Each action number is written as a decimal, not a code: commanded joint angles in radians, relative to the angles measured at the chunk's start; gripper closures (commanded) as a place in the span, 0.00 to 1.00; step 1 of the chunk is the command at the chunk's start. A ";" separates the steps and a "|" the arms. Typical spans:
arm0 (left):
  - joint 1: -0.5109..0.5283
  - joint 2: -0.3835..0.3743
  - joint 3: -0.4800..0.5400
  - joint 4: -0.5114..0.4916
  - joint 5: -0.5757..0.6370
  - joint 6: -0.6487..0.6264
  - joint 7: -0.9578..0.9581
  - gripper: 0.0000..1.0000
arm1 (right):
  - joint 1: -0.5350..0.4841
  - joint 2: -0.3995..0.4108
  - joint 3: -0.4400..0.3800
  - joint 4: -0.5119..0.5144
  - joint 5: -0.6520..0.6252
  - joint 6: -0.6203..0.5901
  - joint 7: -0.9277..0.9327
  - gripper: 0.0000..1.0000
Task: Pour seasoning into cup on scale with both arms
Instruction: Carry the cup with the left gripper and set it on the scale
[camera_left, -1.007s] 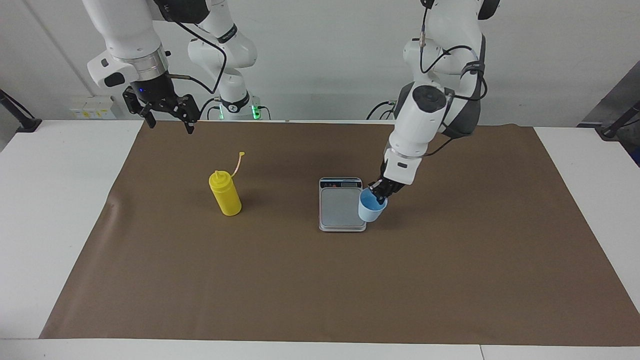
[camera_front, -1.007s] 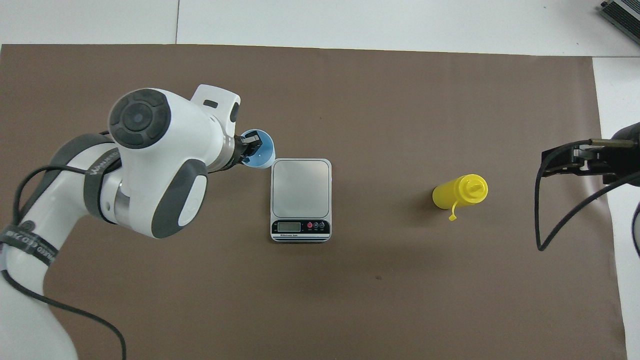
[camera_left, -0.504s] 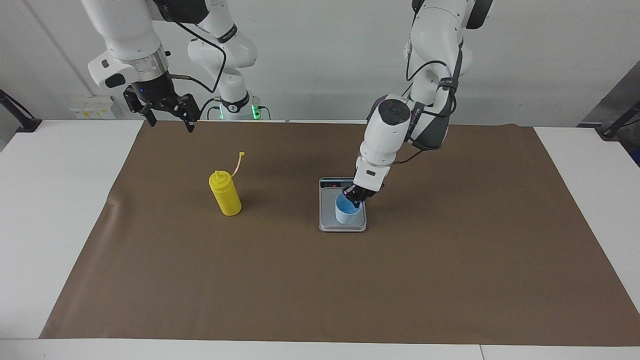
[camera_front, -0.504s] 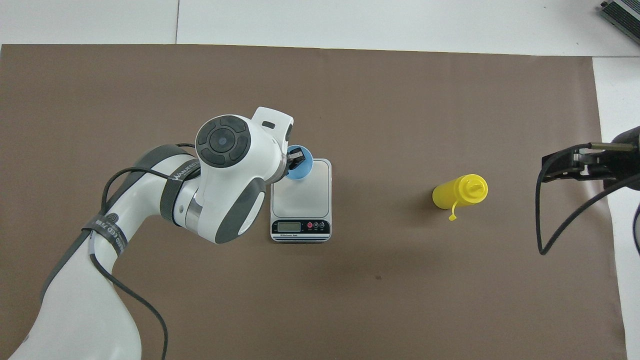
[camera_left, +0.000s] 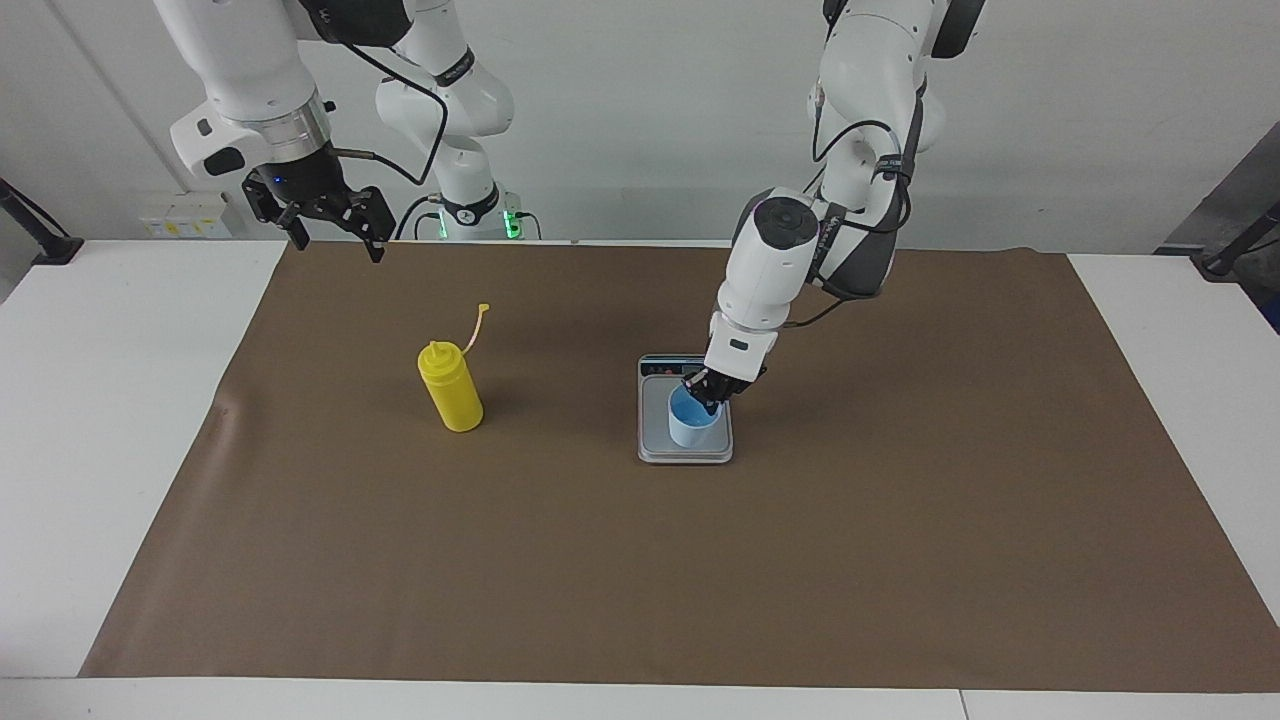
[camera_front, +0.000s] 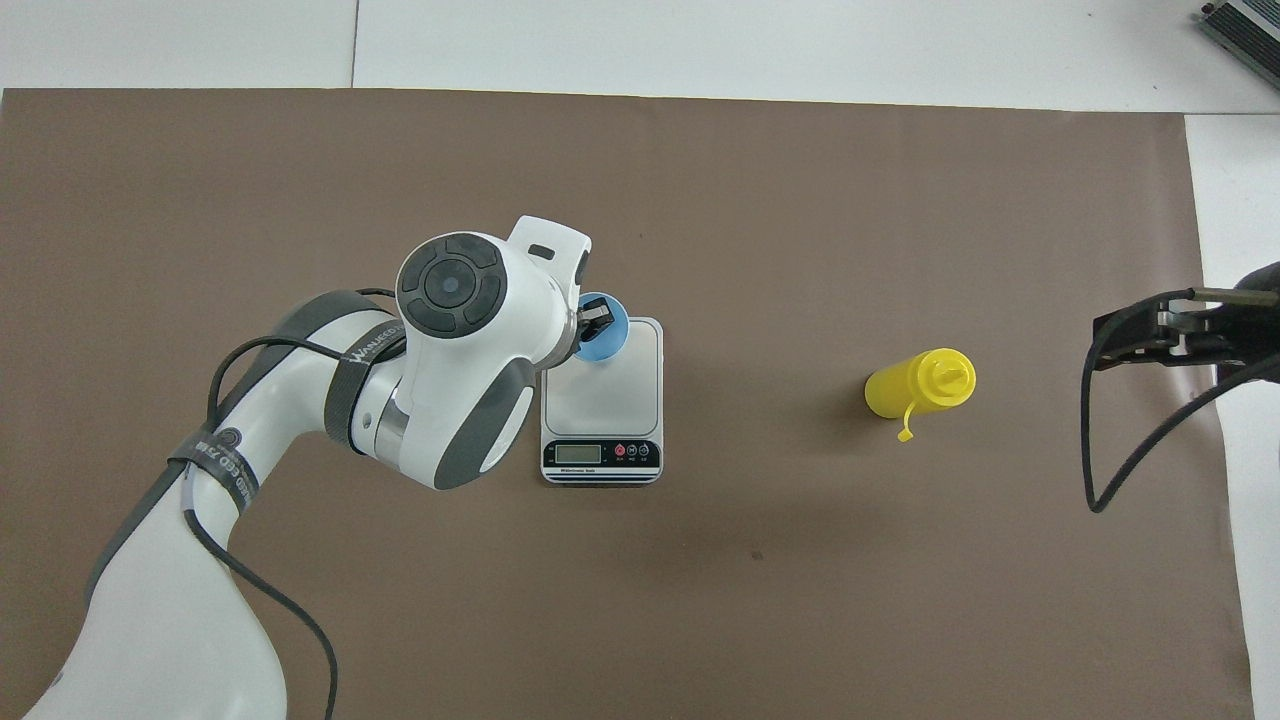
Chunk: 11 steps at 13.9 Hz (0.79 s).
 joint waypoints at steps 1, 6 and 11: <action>-0.021 0.000 0.019 -0.004 -0.007 -0.008 -0.005 1.00 | -0.012 -0.018 0.003 -0.014 0.002 -0.011 -0.016 0.00; -0.019 -0.003 0.019 -0.018 -0.007 -0.015 -0.001 1.00 | -0.023 -0.026 -0.005 -0.026 0.003 -0.024 -0.022 0.00; -0.019 -0.003 0.019 -0.020 -0.007 -0.015 -0.001 0.25 | -0.023 -0.026 -0.003 -0.028 0.003 -0.025 -0.019 0.00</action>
